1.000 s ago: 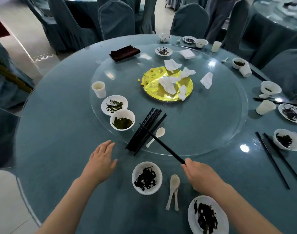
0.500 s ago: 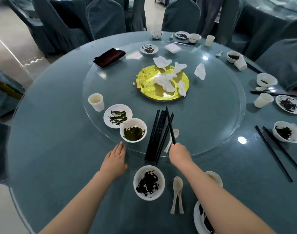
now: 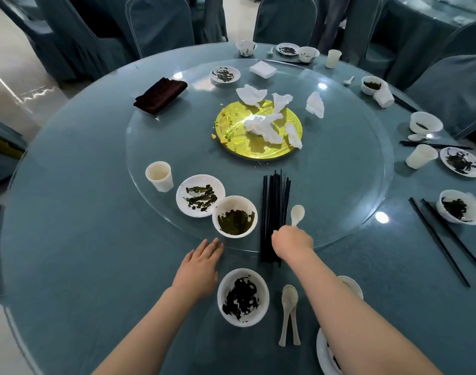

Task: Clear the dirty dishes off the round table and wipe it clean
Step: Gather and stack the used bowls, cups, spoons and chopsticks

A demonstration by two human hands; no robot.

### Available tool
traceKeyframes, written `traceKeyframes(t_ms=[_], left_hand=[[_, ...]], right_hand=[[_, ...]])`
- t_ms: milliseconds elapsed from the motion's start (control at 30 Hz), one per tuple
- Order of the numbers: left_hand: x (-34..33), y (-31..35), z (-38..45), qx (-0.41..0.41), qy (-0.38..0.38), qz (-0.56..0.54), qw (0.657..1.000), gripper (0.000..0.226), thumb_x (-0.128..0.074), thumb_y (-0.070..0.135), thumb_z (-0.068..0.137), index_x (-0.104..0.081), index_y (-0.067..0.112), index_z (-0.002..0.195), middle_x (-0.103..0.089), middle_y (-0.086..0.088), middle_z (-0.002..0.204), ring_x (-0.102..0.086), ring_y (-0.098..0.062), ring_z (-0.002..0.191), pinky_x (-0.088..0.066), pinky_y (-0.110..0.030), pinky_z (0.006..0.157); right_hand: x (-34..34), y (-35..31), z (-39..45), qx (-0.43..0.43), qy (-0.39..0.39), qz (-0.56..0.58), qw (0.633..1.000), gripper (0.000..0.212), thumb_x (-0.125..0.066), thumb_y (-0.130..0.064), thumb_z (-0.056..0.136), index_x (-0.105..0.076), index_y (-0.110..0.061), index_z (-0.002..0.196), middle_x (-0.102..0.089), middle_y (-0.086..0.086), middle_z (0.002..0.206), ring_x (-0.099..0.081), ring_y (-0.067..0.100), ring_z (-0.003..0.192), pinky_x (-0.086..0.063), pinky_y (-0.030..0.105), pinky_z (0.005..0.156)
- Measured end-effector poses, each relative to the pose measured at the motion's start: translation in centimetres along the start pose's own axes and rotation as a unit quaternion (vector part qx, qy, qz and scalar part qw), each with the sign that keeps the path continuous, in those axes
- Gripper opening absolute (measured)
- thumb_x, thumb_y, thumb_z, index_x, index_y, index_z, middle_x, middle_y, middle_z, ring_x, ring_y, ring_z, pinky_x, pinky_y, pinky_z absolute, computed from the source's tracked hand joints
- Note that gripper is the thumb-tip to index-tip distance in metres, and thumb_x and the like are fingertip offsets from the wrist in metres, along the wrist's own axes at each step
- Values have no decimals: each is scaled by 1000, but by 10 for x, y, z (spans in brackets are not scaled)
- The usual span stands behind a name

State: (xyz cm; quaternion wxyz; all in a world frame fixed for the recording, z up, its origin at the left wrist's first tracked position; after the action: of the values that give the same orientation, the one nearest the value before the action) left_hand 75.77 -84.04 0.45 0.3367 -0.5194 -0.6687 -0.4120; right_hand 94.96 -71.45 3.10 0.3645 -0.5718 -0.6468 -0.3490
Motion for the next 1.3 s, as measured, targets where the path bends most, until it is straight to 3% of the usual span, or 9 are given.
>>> traceKeyframes(t_ms=[333, 533, 633, 733, 800, 900, 1033, 1167, 1300], left_hand=[[5, 12, -2, -28, -31, -29, 999, 73, -44, 23, 98, -1, 31, 155, 7, 13, 162, 5, -15, 150, -6, -40, 121], [-1, 15, -6, -19, 14, -159, 987, 51, -39, 23, 101, -28, 29, 151, -16, 11, 161, -10, -12, 149, -16, -37, 121], [-13, 11, -18, 20, 48, -232, 971, 40, -45, 30, 100, -45, 24, 140, -42, 8, 147, -31, -13, 139, -28, -30, 114], [-25, 5, -33, 89, 58, -317, 942, 30, -51, 32, 97, -55, 24, 125, -57, 10, 120, -53, -9, 113, -42, -23, 92], [-34, 1, -43, 129, 49, -349, 927, 21, -53, 33, 96, -56, 27, 116, -60, 13, 109, -57, -4, 97, -42, -20, 79], [-47, -3, -55, 165, 32, -378, 910, 10, -54, 32, 95, -59, 29, 103, -66, 15, 98, -59, 0, 90, -45, -22, 77], [-53, 0, -65, 177, 33, -420, 890, 12, -56, 27, 94, -62, 32, 84, -69, 12, 84, -62, -5, 82, -49, -26, 76], [-45, 2, -68, 178, 63, -468, 863, 12, -58, 25, 92, -65, 29, 84, -70, 11, 82, -65, -9, 80, -54, -36, 81], [-16, 5, -67, 159, 110, -504, 842, 12, -59, 22, 92, -66, 29, 86, -71, 9, 83, -67, -12, 80, -56, -41, 81]], right_hand=[[8, 23, -4, 5, 33, -12, 999, 42, -30, -41, 103, -59, -12, 96, -57, 4, 84, -57, 22, 74, -40, 30, 58], [7, 29, -43, 90, 80, 57, 991, 23, -37, -37, 101, -45, -17, 94, -62, 2, 85, -59, 20, 72, -51, 36, 62], [-12, 27, -66, 144, 30, 132, 980, 15, -43, -36, 100, -50, -23, 99, -61, -4, 86, -59, 11, 73, -52, 28, 64], [-42, 28, -80, 143, -28, 196, 970, 18, -46, -37, 99, -53, -26, 110, -64, -5, 100, -61, 11, 84, -55, 31, 75], [-63, 28, -86, 124, -65, 214, 967, 27, -46, -38, 98, -52, -26, 121, -64, -3, 110, -61, 13, 92, -53, 30, 80], [-89, 26, -93, 101, -97, 262, 955, 29, -48, -37, 97, -53, -26, 123, -59, -2, 115, -62, 9, 89, -49, 24, 75], [-104, 23, -97, 78, -84, 335, 935, 13, -51, -32, 97, -59, -26, 106, -59, -1, 105, -62, 6, 79, -49, 20, 68], [-96, 21, -103, 74, -72, 404, 909, 6, -52, -27, 97, -58, -26, 95, -68, -1, 87, -58, 1, 60, -43, 17, 56], [-61, 21, -105, 96, -47, 462, 881, 6, -56, -27, 96, -61, -26, 93, -71, -3, 79, -61, 2, 64, -48, 21, 61]])
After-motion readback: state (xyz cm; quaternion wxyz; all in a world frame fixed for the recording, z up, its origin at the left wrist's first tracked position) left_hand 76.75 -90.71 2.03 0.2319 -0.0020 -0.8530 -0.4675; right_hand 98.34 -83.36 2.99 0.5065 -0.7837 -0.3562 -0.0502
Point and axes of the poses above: each hand's wrist, its own z-axis towards the middle knuckle, its own x-axis out of the back of the hand, y = z × x, the point moved 4 cm from there along z, towards the middle knuckle
